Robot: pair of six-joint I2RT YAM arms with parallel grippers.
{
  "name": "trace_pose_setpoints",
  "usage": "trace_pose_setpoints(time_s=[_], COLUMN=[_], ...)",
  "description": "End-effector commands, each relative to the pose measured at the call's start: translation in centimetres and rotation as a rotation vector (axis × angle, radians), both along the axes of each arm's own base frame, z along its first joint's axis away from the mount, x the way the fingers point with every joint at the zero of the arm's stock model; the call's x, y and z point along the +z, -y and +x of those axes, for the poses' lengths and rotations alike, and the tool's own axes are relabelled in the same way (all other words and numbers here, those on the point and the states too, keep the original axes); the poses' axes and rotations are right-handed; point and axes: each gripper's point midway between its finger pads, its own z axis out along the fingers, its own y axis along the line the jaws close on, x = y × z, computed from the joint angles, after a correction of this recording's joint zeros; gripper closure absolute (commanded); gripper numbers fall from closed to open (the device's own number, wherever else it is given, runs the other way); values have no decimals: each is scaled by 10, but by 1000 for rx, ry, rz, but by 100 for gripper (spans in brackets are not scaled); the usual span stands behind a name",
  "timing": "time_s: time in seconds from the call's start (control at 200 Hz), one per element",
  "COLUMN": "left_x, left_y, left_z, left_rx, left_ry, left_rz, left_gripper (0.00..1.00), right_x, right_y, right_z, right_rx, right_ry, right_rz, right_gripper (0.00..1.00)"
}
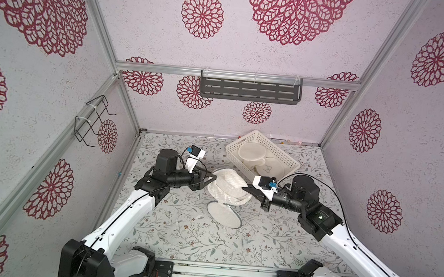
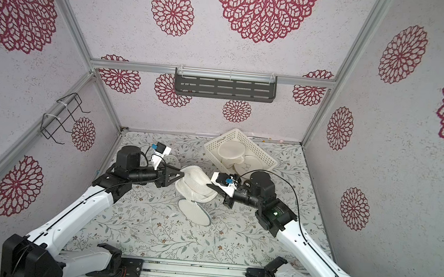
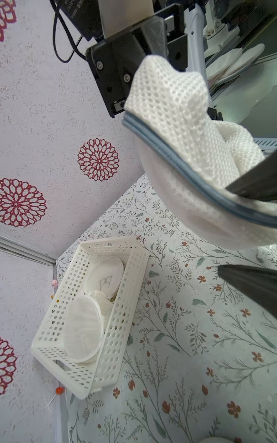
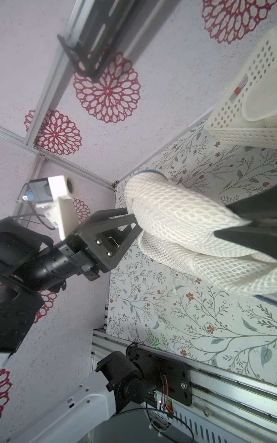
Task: Turn the laundry bag inside out
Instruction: Turn over the laundry bag.
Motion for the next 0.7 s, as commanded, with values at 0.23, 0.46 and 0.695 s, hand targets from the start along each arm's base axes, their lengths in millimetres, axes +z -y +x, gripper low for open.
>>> trace_pose_setpoints(time_s=[0.23, 0.46, 0.695], left_x=[28, 42, 48], left_y=[-18, -14, 13], left_z=[-7, -31, -47], left_rx=[97, 76, -68], left_ry=[295, 671, 898], left_rz=[134, 352, 465], left_gripper=[23, 29, 59], right_x=[8, 4, -5], right_y=[3, -7, -10], right_z=[19, 26, 39], right_rx=[-102, -127, -185], right_ry=[-92, -344, -664], right_rz=[44, 131, 126], right_gripper=[100, 100, 100])
